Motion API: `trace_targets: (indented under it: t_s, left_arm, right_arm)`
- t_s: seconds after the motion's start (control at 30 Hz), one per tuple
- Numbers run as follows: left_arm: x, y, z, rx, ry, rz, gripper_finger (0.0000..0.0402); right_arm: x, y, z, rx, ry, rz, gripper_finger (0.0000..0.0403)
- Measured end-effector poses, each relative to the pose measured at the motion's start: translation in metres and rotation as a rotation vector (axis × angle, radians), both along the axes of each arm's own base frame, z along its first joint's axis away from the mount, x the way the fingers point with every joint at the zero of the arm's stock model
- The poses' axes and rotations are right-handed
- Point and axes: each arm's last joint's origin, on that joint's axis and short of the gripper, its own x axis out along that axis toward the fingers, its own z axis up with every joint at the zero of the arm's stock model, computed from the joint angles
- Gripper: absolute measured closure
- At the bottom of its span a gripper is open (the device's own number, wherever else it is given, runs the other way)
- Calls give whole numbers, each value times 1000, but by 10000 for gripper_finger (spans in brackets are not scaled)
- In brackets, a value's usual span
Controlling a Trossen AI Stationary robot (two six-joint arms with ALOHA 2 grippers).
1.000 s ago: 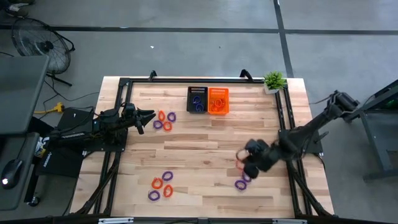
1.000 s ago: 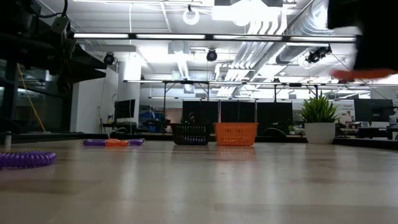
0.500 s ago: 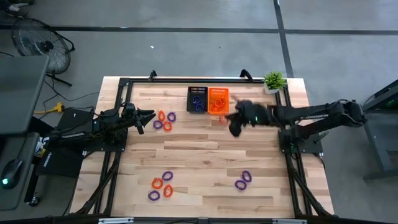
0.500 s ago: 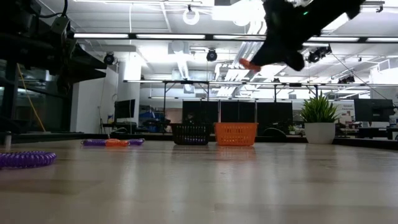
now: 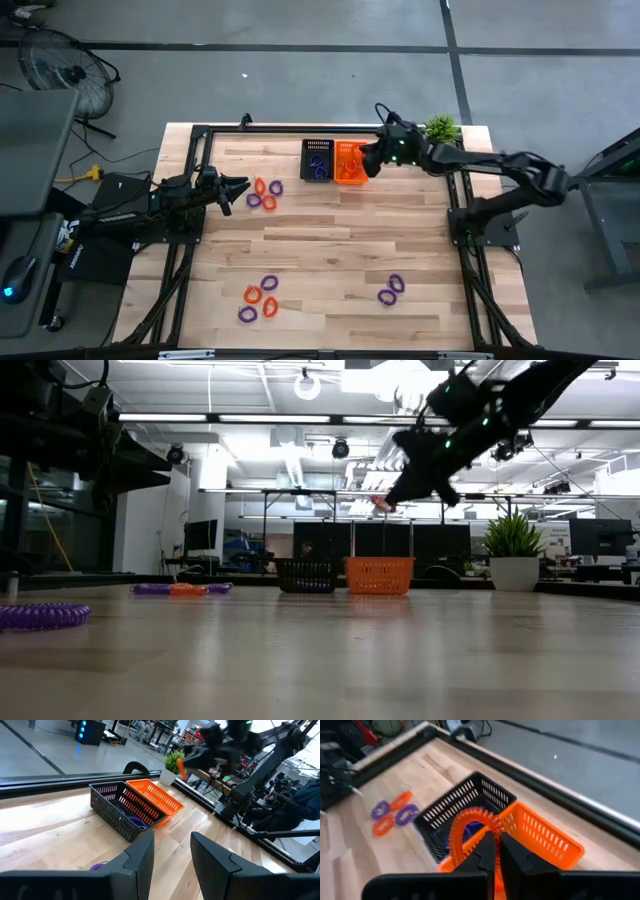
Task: Sort spring keychains
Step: Put the orange spring keychain in the orange bin, then put the purple spring keychain in the black bin
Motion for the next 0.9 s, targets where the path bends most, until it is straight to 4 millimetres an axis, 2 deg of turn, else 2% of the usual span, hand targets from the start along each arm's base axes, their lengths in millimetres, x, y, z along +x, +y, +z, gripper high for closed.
trace_targets:
  t_s: [0.13,0.33,0.47,0.73,0.9]
  left_arm:
    - [0,0,0,0,0,0,275]
    - [0,0,0,0,0,0,275]
    - [0,0,0,0,0,0,275]
    - [0,0,0,0,0,0,275]
    - [0,0,0,0,0,0,275]
  right_arm:
    - [9,-13,-25,49,28,16,390]
    - [17,-19,-50,104,65,12,386]
    - [18,-19,-53,110,75,6,366]
    - [17,-21,-53,98,78,-16,286]
    - [17,-20,-51,106,65,7,266]
